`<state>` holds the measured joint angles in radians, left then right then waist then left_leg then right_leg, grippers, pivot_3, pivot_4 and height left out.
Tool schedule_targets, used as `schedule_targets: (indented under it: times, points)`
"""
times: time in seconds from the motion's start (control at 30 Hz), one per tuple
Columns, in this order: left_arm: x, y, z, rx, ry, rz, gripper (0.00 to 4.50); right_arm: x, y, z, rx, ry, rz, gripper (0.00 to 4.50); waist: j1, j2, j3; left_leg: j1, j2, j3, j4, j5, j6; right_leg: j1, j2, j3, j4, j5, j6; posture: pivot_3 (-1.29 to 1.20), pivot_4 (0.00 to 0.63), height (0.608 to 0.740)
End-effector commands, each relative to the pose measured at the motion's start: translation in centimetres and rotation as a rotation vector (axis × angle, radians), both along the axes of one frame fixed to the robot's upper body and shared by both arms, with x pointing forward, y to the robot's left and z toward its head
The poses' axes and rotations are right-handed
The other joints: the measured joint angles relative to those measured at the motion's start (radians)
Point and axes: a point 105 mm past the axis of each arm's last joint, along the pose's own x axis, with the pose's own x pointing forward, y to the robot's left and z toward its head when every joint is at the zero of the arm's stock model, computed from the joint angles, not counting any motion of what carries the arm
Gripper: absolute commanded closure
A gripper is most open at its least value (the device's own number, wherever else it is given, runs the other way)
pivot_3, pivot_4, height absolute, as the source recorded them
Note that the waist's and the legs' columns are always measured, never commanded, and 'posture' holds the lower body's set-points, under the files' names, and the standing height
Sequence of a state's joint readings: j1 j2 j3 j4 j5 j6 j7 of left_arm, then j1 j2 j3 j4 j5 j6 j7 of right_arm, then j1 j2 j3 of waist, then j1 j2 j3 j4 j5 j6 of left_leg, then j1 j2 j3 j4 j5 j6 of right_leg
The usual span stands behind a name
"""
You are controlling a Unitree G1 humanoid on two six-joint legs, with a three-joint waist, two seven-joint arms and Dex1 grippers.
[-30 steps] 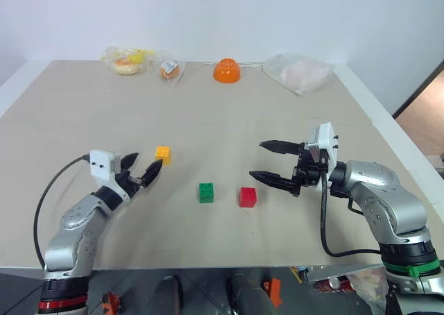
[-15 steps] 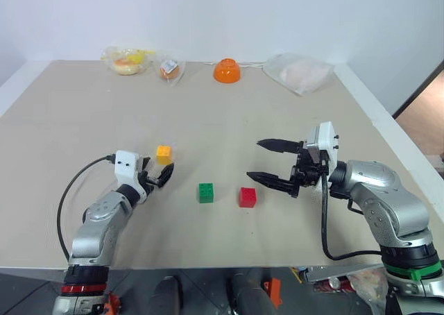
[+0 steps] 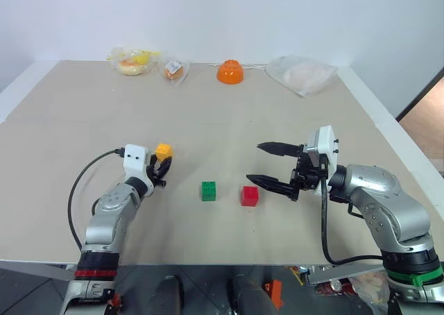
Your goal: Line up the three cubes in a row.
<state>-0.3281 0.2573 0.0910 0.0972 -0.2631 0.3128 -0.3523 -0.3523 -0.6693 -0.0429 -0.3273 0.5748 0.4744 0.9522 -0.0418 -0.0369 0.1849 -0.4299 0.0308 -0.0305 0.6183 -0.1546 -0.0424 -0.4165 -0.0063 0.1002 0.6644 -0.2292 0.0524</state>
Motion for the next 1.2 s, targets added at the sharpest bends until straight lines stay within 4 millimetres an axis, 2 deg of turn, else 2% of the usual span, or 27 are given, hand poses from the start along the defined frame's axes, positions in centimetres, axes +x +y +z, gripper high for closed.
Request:
schedule_targets:
  times: [0.03, 0.2, 0.33, 0.43, 0.53, 0.63, 0.7, 0.8, 0.87, 1.07, 1.2]
  points:
    - [0.5, 0.4, 0.9, 0.017, -0.039, 0.021, 3.23, -0.3, 0.0, 1.2, 0.003, -0.060, 0.001, 0.14, -0.001, 0.000, 0.000, 0.000, 0.000, 0.000, 0.000, 0.000, 0.000, 0.000, 0.000, 0.000, 0.000, 0.000, 0.000, 0.00, 0.150, 0.740]
    - [0.1, 2.2, 1.7, 0.034, -0.088, -0.012, 3.23, -0.3, -0.2, 1.2, -0.002, -0.059, 0.003, 0.14, -0.003, 0.000, 0.000, 0.000, 0.000, 0.000, 0.000, 0.000, 0.000, -0.001, 0.000, 0.000, 0.000, 0.001, -0.001, 0.00, 0.150, 0.740]
    - [-0.4, 4.6, 3.9, 0.034, -0.151, -0.120, 3.23, -0.2, -0.3, 1.2, -0.008, -0.056, 0.004, 0.14, -0.010, 0.000, 0.000, -0.001, 0.001, 0.001, -0.001, 0.000, 0.000, -0.004, 0.000, 0.000, 0.000, 0.001, -0.002, 0.00, 0.150, 0.740]
    - [-0.8, 5.4, 5.3, 0.053, -0.191, -0.203, 3.23, -0.2, -0.4, 1.3, -0.010, -0.048, 0.009, 0.14, -0.006, 0.000, 0.000, -0.004, 0.001, 0.000, -0.003, -0.001, -0.001, -0.007, 0.000, -0.001, 0.000, 0.000, -0.001, 0.00, 0.150, 0.740]
    - [-1.7, 6.4, 7.7, 0.113, -0.248, -0.340, 3.23, -1.3, -0.7, 1.2, -0.012, 0.020, 0.064, 0.14, -0.006, 0.000, 0.000, -0.007, 0.001, -0.001, -0.004, -0.002, -0.003, -0.009, 0.000, -0.001, 0.000, -0.004, 0.001, 0.00, 0.150, 0.740]
    - [-2.9, 6.0, 8.5, 0.131, -0.261, -0.486, 3.23, -2.6, -1.2, 1.2, 0.006, 0.085, 0.123, 0.14, -0.003, 0.000, 0.000, -0.008, 0.000, -0.001, -0.004, -0.005, -0.003, -0.009, 0.000, -0.001, 0.000, -0.006, 0.004, 0.00, 0.150, 0.740]
    - [-3.8, 5.6, 8.2, 0.144, -0.244, -0.577, 3.23, -3.2, -1.6, 1.7, 0.042, 0.114, 0.145, 0.14, -0.004, 0.000, 0.000, -0.008, 0.000, -0.001, -0.004, -0.006, -0.002, -0.008, -0.001, -0.001, 0.000, -0.007, 0.004, 0.00, 0.150, 0.740]
    - [-6.0, 4.6, 6.5, 0.182, -0.175, -0.747, 3.23, -3.9, -2.1, 3.0, 0.095, 0.124, 0.162, 0.14, -0.006, 0.000, 0.000, -0.008, 0.000, -0.001, -0.004, -0.007, -0.002, -0.008, -0.001, -0.001, 0.000, -0.008, 0.003, 0.00, 0.150, 0.740]
    - [-6.8, 4.4, 5.4, 0.200, -0.144, -0.805, 3.23, -4.2, -2.1, 3.1, 0.078, 0.119, 0.167, 0.14, -0.008, 0.000, 0.000, -0.007, 0.001, 0.000, -0.004, -0.007, -0.001, -0.008, -0.001, -0.001, 0.000, -0.009, 0.001, 0.00, 0.150, 0.740]
    - [-7.6, 3.5, 3.0, 0.230, -0.117, -0.891, 3.23, -5.2, -1.0, 2.2, -0.003, 0.103, 0.200, 0.14, -0.006, 0.000, 0.000, -0.007, 0.004, 0.000, -0.002, -0.007, -0.001, -0.008, 0.001, -0.004, 0.000, -0.007, -0.002, 0.00, 0.150, 0.740]
    - [-7.7, 2.6, 2.2, 0.238, -0.111, -0.947, 3.23, -5.4, -0.8, 2.0, -0.022, 0.103, 0.204, 0.14, -0.005, 0.000, 0.000, -0.007, 0.004, 0.002, -0.001, -0.007, -0.001, -0.008, 0.000, -0.002, 0.000, -0.007, -0.002, 0.00, 0.150, 0.740]
